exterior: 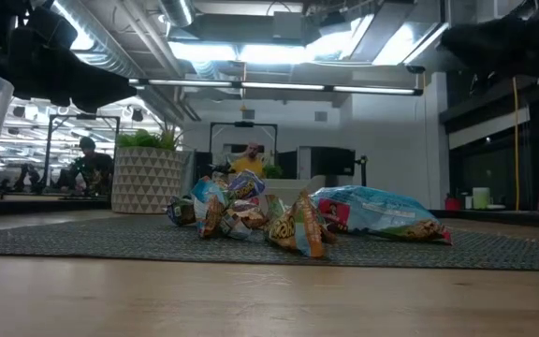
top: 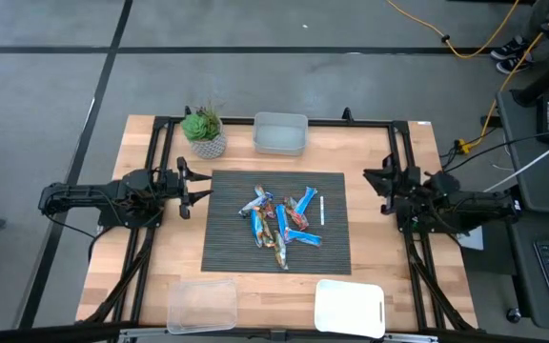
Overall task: Pick and place Granola Bars by type
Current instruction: Put the red granola bar into the gray bin
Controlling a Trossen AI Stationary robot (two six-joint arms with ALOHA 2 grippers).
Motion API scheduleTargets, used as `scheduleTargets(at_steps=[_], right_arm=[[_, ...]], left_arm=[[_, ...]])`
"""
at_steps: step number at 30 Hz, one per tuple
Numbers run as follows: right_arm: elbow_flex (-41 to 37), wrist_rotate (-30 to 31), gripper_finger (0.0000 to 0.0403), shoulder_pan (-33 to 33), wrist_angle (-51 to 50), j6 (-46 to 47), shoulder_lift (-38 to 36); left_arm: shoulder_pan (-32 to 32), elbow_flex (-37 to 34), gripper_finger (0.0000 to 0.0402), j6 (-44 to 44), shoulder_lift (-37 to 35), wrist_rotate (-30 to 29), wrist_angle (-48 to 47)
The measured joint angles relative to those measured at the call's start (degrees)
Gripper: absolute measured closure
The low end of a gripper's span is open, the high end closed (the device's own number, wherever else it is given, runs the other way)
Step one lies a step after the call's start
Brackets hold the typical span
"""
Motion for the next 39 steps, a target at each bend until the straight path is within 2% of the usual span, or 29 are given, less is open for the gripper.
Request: scheduleTargets(at_steps=[7, 11, 14, 17, 23, 29, 35, 39], right_arm=[[0.0, 0.04, 0.0347, 0.0, 6.4, 9.07, 0.12], [0.04, -0.35, 0.0347, 0.0, 7.61, 10.2, 0.09], [2.35, -0.41, 0.0346, 0.0, 3.08, 10.17, 0.82], [8.75, -1.34, 0.0337, 0.0, -8.35, 10.44, 3.48], [27.47, -1.92, 0.0279, 0.0, -33.22, 7.54, 16.09], [43.85, -1.92, 0.0208, 0.0, -47.85, 2.49, 31.46], [53.22, -2.01, 0.0168, -1.95, -57.51, -0.55, 45.1], [55.11, -6.41, 0.0158, -3.72, -59.51, -3.72, 53.48]], left_arm=[[0.0, 0.0, 0.0212, 0.0, -0.02, 0.0, 0.0], [0.0, 0.0, 0.021, 0.0, -0.02, -0.02, 0.0], [0.0, 0.0, 0.0212, 0.0, 0.0, 0.0, 0.0], [0.0, 0.0, 0.0213, 0.0, 0.0, 0.0, 0.0], [0.0, 0.0, 0.0209, 0.0, -0.01, 0.0, -0.01], [0.0, 0.0, 0.0214, 0.0, -0.02, 0.0, -0.02], [0.0, 0.0, 0.0213, 0.0, 0.0, 0.0, -0.02], [0.0, 0.0, 0.0212, 0.0, 0.0, 0.0, 0.0]])
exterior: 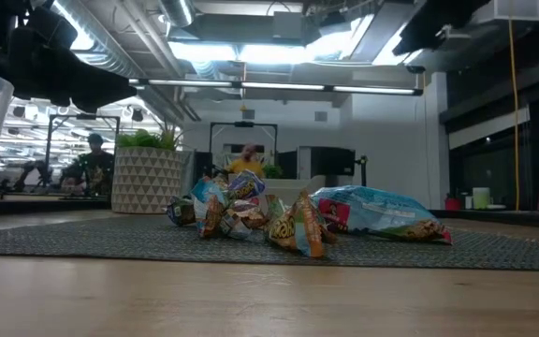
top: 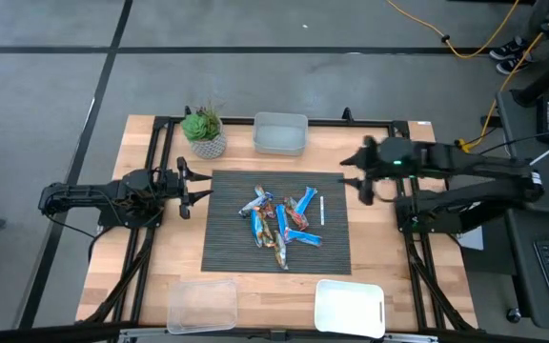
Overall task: Pick and place Granola Bars by type
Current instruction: Put the red granola bar into the gray bin
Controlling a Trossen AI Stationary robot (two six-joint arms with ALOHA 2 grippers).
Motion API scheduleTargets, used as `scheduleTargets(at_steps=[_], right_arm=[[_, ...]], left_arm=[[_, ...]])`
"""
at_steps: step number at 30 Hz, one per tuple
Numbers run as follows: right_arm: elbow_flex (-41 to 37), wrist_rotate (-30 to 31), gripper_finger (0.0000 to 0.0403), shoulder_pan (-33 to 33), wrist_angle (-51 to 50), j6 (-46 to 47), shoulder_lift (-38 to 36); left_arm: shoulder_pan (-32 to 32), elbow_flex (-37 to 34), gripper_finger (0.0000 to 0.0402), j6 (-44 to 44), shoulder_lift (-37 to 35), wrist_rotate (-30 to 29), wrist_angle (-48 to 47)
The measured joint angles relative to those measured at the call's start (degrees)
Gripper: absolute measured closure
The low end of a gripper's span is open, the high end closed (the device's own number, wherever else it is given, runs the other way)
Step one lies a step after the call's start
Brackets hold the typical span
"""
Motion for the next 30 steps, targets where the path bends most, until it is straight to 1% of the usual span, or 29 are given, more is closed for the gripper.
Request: scheduleTargets(at_steps=[3, 5, 10, 14, 16, 23, 30], right_arm=[[0.17, -4.19, 0.015, -0.86, 0.17, -3.16, 5.96], [0.19, -5.81, 0.0141, -1.16, 0.18, -6.39, 9.65], [0.19, -6.07, 0.0103, -1.66, 0.24, -15.44, 17.19], [0.2, -6.11, 0.0068, -1.85, 0.44, -21.21, 21.36], [0.38, -6.16, 0.0058, -1.85, 0.37, -24.14, 23.35], [3.69, -6.23, 0.0054, -2.4, 1.05, -31.56, 32.83], [4.69, -6.14, 0.0067, -4.17, 5.73, -33.07, 42.43]], left_arm=[[0.0, 0.0, 0.0214, 0.0, 0.0, 0.0, 0.0], [0.0, 0.0, 0.0214, 0.0, 0.0, 0.0, -0.01], [0.0, 0.0, 0.021, 0.0, -0.01, 0.0, -0.02], [0.0, 0.0, 0.0212, 0.0, 0.0, -0.01, -0.01], [0.0, 0.01, 0.0213, 0.0, 0.0, 0.0, -0.01], [0.0, 0.0, 0.021, -0.01, 0.0, 0.0, 0.0], [0.0, 0.0, 0.0211, 0.0, 0.0, 0.0, 0.0]])
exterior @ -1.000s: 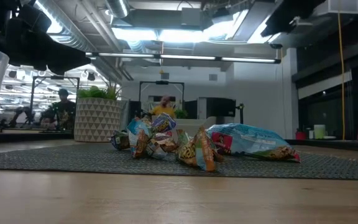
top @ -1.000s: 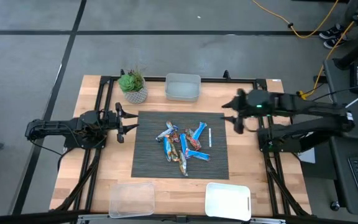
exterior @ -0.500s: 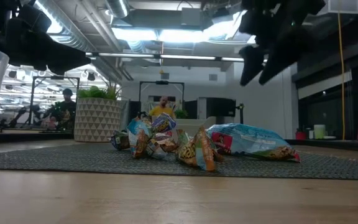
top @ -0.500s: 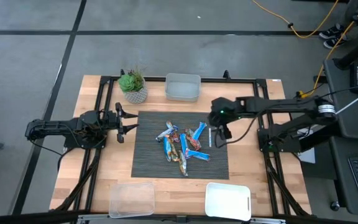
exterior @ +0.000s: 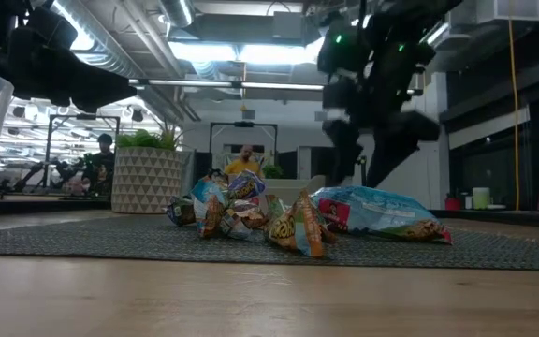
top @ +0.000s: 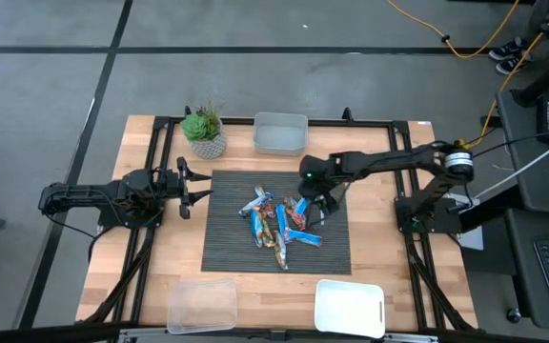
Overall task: Pick and place Granola Bars by type
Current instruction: Put the red granola bar into the gray bin
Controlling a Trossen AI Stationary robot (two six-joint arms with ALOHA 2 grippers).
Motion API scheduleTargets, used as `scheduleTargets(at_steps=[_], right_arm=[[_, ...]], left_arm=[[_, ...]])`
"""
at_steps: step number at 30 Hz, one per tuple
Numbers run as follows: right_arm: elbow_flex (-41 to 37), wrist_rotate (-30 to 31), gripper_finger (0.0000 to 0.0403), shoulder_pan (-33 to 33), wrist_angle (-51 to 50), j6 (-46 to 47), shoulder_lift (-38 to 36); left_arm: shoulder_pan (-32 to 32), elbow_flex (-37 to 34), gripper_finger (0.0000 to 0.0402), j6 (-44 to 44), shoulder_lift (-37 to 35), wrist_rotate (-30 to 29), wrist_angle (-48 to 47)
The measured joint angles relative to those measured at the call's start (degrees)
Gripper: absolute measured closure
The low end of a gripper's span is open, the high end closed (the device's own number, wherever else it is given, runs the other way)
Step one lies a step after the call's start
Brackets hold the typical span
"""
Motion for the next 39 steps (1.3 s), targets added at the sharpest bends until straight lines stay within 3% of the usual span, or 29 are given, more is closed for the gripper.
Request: scheduleTargets(at_steps=[8, 20, 29, 39], right_arm=[[-0.02, 0.03, 0.0079, -0.24, 0.88, -0.71, 5.98], [-0.04, 0.14, 0.0094, -0.26, 6.58, -2.97, 6.41], [-0.04, -1.55, 0.0192, -0.31, 4.91, -2.93, 6.49], [-0.07, -6.97, 0.0356, -0.31, 4.57, -2.8, 6.51]], left_arm=[[0.0, 0.0, 0.0213, 0.0, 0.0, 0.0, 0.0], [0.0, 0.0, 0.0213, 0.0, 0.0, -0.01, 0.01], [0.0, 0.0, 0.0212, 0.0, 0.0, 0.0, 0.0], [0.0, 0.0, 0.0211, 0.0, 0.0, 0.0, 0.01]])
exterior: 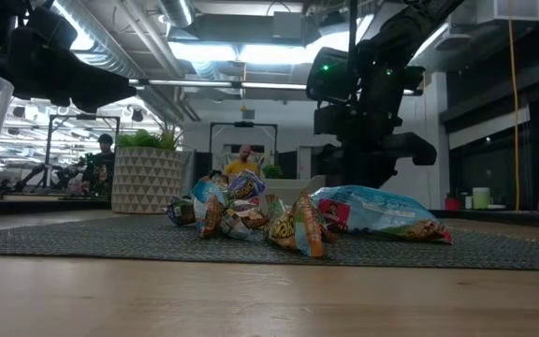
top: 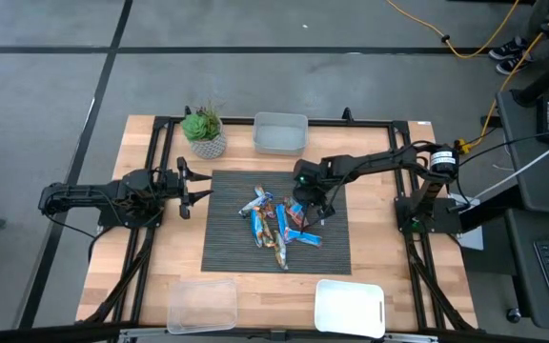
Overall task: Pick and place Granola Bars by type
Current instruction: Put the red granola bar into the gray bin
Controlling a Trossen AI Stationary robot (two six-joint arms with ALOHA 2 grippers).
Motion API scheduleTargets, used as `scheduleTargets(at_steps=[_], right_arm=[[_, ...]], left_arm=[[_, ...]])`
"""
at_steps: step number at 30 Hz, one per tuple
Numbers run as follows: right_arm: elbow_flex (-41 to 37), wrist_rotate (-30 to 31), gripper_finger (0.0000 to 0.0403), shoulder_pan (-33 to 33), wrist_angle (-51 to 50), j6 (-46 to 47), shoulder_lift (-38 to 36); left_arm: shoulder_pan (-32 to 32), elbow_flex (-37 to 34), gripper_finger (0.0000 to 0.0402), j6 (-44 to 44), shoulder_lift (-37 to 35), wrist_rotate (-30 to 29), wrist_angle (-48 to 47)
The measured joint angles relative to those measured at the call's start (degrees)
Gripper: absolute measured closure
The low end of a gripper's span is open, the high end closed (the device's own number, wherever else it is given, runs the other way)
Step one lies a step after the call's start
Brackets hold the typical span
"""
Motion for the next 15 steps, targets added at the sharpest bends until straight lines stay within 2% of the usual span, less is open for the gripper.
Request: scheduleTargets(at_steps=[3, 10, 15], right_arm=[[0.0, 0.01, 0.0387, 0.0, -0.04, 0.07, -0.11], [3.16, 4.75, 0.036, -0.05, -7.14, 1.57, -2.28], [11.04, 5.54, 0.0386, -1.46, -14.58, 4.56, -5.27]], left_arm=[[0.0, 0.0, 0.0213, 0.0, 0.0, 0.0, -0.02], [0.0, 0.0, 0.021, 0.0, -0.01, 0.0, 0.0], [0.0, 0.0, 0.0212, 0.0, 0.0, 0.0, -0.02]])
